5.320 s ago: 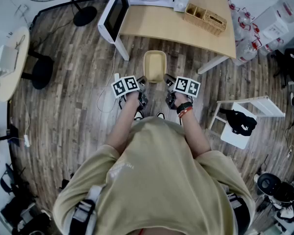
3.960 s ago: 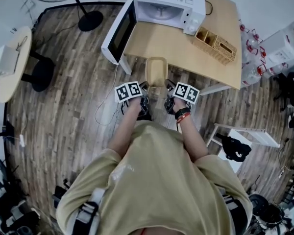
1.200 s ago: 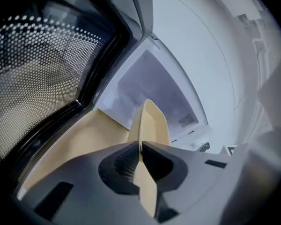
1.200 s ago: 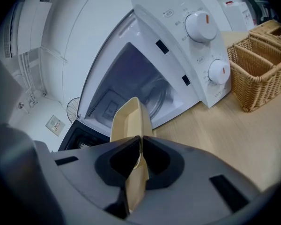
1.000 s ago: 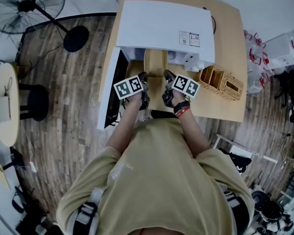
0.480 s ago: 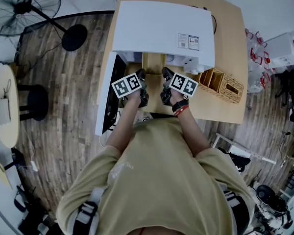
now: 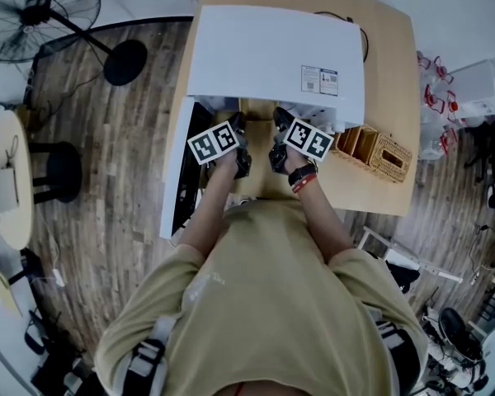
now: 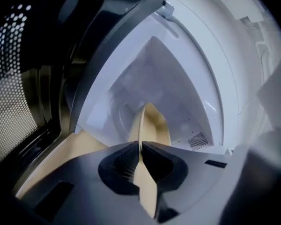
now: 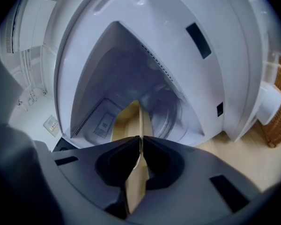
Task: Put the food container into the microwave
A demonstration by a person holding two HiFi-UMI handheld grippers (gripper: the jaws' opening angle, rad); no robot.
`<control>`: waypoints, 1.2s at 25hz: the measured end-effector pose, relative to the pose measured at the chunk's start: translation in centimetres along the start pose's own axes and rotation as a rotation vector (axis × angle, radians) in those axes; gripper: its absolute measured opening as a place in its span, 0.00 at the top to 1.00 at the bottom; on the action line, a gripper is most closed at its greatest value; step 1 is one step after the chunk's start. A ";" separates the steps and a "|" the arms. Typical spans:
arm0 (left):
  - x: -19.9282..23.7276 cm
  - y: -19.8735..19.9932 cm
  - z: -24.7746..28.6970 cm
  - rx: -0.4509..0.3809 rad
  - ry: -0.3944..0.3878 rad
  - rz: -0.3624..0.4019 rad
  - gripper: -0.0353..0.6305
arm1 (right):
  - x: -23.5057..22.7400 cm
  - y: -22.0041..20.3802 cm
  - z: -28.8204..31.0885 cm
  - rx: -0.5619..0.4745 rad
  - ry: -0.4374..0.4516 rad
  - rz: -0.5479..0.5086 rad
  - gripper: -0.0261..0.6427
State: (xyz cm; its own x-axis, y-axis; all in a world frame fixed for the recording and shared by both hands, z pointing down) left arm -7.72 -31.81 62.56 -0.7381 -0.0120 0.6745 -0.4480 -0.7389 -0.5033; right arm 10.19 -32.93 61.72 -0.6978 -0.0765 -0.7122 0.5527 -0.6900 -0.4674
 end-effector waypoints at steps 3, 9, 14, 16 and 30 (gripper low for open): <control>0.1 0.6 0.5 -0.005 -0.002 -0.005 0.90 | 0.2 0.5 0.7 -0.010 -0.003 -0.004 0.90; 0.2 1.5 1.5 -0.026 -0.022 -0.012 0.90 | 0.3 1.4 1.6 -0.065 0.000 -0.015 0.90; 0.1 2.0 2.1 -0.033 -0.029 -0.005 0.90 | 0.1 1.8 2.3 -0.066 -0.009 -0.017 0.90; 0.1 2.0 2.4 -0.032 -0.031 -0.004 0.90 | -0.1 2.0 2.4 -0.066 -0.014 -0.018 0.90; -0.2 2.1 3.7 -0.039 -0.004 0.083 0.90 | -0.4 2.2 3.3 -0.055 -0.014 -0.077 0.88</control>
State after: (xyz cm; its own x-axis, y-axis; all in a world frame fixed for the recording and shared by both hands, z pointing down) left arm -6.65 -35.84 63.36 -0.7715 -0.0751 0.6318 -0.4048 -0.7082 -0.5785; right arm 10.16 -36.76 62.69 -0.7452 -0.0357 -0.6659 0.5214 -0.6537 -0.5485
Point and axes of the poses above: the fingertips, and each gripper's own axes: z forward along the fingers, x to its left, y out of its top, the point moved 6 cm from there along -z, backward along the fingers, and after that the axes turned 4 degrees about z, right-handed, at the moved point
